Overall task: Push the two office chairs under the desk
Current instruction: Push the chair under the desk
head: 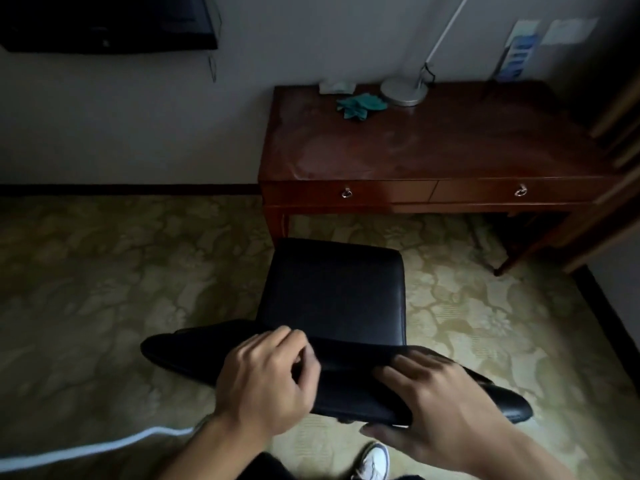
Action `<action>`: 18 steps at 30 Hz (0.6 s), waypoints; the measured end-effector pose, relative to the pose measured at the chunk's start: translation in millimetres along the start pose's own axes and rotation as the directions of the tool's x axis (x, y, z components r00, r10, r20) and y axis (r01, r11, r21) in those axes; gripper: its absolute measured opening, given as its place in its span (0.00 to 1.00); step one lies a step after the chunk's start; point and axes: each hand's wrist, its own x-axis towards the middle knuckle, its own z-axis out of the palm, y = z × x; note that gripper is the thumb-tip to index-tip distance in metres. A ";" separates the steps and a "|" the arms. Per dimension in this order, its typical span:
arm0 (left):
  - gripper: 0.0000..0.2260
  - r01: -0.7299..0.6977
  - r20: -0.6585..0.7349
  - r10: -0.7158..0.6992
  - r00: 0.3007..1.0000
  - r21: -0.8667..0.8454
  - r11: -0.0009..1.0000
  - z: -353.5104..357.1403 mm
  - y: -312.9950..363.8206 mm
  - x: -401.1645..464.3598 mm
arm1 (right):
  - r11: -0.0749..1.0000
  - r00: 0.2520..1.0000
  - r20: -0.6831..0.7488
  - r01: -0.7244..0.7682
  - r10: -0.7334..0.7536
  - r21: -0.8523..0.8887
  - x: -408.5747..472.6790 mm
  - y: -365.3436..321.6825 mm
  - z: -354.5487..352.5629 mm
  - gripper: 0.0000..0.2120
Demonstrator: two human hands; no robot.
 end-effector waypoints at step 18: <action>0.08 0.150 -0.114 -0.149 0.982 0.001 0.989 23.0 30.7 52.4 | 0.991 0.982 -0.134 0.133 -0.132 -0.002 24.8 80.1 -17.2 0.27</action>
